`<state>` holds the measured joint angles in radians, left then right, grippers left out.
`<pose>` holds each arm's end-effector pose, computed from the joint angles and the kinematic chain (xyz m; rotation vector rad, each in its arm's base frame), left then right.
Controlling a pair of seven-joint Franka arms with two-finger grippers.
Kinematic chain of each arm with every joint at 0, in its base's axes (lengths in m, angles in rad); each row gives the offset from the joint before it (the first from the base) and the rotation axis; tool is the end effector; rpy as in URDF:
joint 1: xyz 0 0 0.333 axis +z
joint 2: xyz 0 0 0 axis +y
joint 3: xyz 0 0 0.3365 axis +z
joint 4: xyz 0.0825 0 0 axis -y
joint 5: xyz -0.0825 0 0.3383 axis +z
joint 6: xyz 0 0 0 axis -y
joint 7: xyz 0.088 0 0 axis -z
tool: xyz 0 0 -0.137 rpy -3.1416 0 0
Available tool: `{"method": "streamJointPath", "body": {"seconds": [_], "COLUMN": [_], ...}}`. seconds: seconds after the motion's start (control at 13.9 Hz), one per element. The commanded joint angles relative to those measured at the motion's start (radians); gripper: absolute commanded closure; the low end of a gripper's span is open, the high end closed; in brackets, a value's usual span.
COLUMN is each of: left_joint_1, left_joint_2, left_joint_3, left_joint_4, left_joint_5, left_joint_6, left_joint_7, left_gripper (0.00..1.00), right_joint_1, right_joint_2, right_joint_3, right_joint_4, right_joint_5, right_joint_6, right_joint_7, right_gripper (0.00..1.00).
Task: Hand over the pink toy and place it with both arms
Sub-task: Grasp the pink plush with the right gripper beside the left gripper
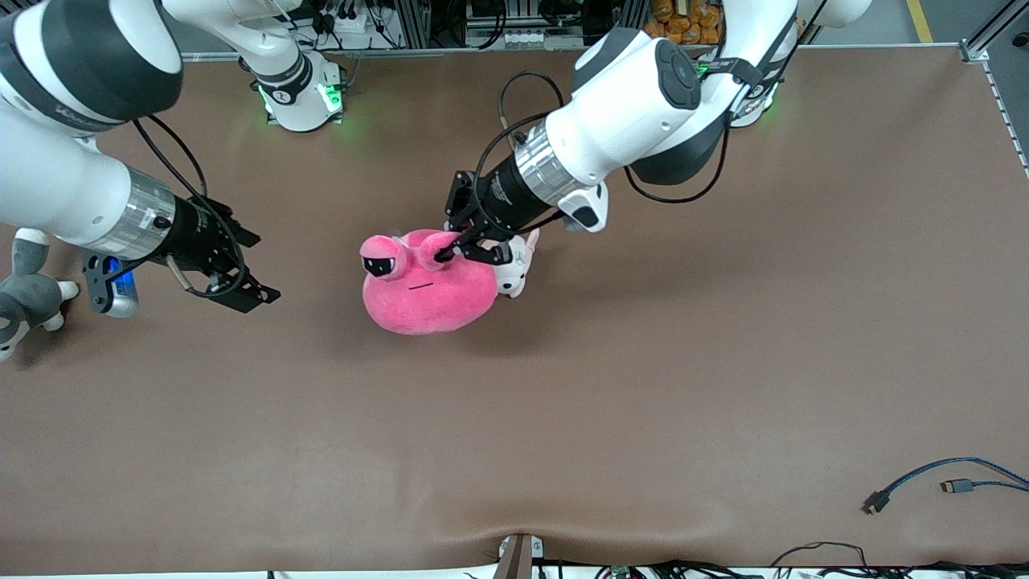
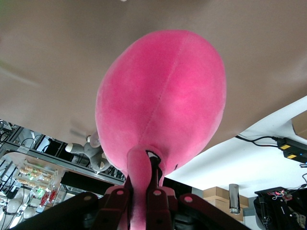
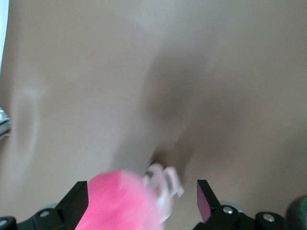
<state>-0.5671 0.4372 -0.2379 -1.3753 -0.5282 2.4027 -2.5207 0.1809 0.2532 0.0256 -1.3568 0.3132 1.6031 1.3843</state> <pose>0.5110 -0.4978 0.5488 1.2913 2.1418 -0.7941 0.5721 0.1600 0.5765 -2.4045 1.6272 0.3408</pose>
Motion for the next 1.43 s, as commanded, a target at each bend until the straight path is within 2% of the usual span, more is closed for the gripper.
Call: {"method": "streamJointPath", "body": {"seconds": [0.0,0.14,0.57,0.79,1.08,1.29,1.36], "left_joint_1": [-0.025,-0.048,-0.068,-0.070,-0.070,-0.070,-0.068], "left_joint_2": [0.015,0.018,0.032,0.034,0.034,0.034,0.034], "left_joint_3": [0.014,0.014,0.014,0.015,0.014,0.014,0.014], "left_joint_4": [0.025,0.025,0.024,0.024,0.024,0.024,0.024], "left_joint_5": [-0.001,0.001,0.001,0.002,0.002,0.002,0.002], "left_joint_6": [0.025,0.064,0.101,0.101,0.101,0.101,0.101], "left_joint_7": [-0.030,-0.041,-0.049,-0.049,-0.047,-0.049,-0.049], "left_gripper": [1.00,1.00,1.00,1.00,1.00,1.00,1.00], "right_joint_1": [0.038,0.081,0.140,0.140,0.166,0.180,0.190], "right_joint_2": [0.035,0.041,0.043,0.041,0.057,0.074,0.078], "right_joint_3": [-0.006,-0.007,-0.007,-0.007,-0.007,-0.007,-0.007], "right_joint_4": [0.068,0.068,0.070,0.070,0.059,0.059,0.058], "right_joint_5": [0.108,0.107,0.101,0.101,0.083,0.038,0.023], "right_joint_6": [0.033,0.073,0.066,0.020,0.024,0.029,0.029], "right_joint_7": [0.221,0.361,0.492,0.492,0.492,0.476,0.457], "right_gripper": [0.00,0.00,0.00,0.00,0.00,0.00,0.20]}}
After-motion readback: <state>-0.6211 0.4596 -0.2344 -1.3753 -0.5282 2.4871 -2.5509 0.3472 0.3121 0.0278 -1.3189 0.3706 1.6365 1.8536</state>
